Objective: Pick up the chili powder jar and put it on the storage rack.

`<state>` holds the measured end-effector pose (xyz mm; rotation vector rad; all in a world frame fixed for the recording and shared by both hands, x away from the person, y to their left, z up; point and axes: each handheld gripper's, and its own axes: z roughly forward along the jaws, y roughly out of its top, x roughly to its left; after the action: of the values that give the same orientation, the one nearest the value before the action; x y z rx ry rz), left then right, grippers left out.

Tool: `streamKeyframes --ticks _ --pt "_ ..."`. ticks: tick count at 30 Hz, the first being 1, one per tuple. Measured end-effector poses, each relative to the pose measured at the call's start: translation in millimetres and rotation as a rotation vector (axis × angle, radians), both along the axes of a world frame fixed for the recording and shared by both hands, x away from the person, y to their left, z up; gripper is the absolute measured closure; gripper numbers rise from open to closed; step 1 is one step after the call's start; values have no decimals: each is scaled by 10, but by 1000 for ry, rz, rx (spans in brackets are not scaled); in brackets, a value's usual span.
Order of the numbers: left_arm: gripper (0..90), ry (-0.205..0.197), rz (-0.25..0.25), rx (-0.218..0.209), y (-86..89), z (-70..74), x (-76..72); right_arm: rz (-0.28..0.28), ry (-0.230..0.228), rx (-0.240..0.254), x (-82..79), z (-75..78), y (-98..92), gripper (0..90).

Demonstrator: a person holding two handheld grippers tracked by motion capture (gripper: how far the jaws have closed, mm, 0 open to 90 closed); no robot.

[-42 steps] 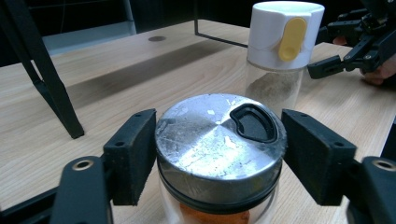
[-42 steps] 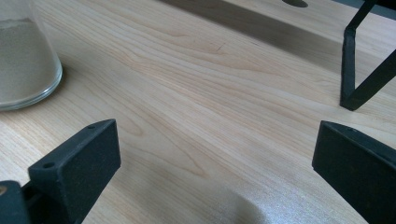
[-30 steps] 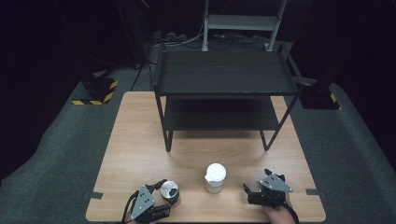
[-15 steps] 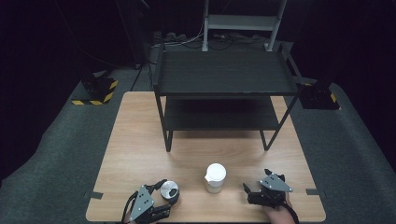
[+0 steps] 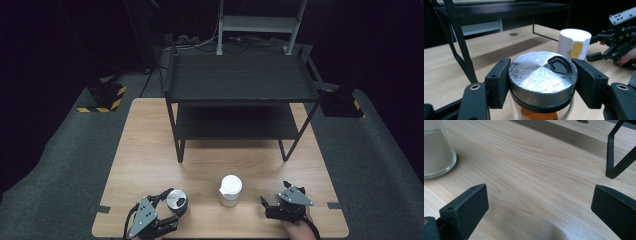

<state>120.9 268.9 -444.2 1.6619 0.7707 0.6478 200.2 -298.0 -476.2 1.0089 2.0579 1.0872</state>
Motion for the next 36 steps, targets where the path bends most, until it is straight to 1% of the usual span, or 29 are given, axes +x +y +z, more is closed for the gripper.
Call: streamKeyframes --ticks 2,6,9,15,19,24,28,32,36 --pt "345 -6 7 -12 3 36 -15 2 -3 -1 -2 -2 -1 2" --pt "345 -29 20 -22 11 141 -45 2 -2 -2 -1 -2 0 2" --pt "345 -35 27 -38 28 201 -52 5 -2 -2 1 -1 -5 2" --pt "345 -63 41 -43 43 326 -47 9 -2 -3 3 0 -8 2" --pt "345 -89 48 -49 44 421 -25 10 -1 0 4 -1 -14 2" --pt "345 -117 58 -67 52 538 19 13 0 1 9 0 -19 2" --pt "345 -127 57 -86 59 628 64 15 2 3 10 1 -23 2" --pt "345 -137 56 -91 52 720 115 15 3 6 12 1 -27 2" --pt "345 -147 53 -114 44 782 169 16 3 5 13 1 -29 2"
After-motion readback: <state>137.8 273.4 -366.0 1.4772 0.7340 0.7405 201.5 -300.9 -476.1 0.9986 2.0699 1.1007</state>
